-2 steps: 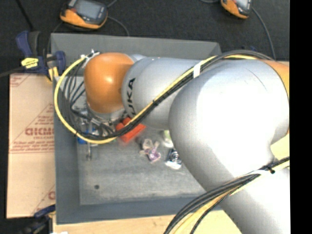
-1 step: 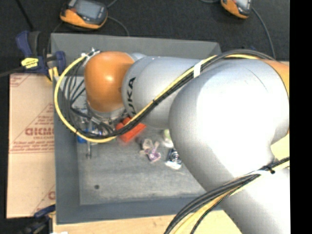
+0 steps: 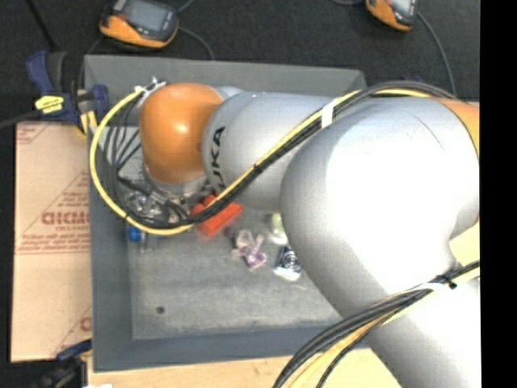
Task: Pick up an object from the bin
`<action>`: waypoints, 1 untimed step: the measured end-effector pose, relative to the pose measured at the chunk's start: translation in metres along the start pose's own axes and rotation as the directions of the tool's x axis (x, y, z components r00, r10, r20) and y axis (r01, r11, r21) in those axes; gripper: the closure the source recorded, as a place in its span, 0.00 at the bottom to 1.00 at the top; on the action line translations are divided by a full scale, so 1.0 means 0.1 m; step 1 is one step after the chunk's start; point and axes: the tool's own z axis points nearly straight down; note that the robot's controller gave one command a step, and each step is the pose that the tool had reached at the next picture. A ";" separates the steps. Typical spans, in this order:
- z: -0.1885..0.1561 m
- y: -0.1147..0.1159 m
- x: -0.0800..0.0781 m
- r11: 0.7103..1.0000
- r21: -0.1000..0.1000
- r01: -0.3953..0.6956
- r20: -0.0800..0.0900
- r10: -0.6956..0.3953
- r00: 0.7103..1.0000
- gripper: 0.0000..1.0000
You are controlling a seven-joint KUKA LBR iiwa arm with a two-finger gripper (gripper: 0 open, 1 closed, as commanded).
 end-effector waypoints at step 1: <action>-0.29 0.00 -0.03 1.000 0.002 -0.004 -0.009 0.004 1.000 1.00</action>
Offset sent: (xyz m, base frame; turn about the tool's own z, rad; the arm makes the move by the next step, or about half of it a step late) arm 0.0002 0.0001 0.0254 -0.0001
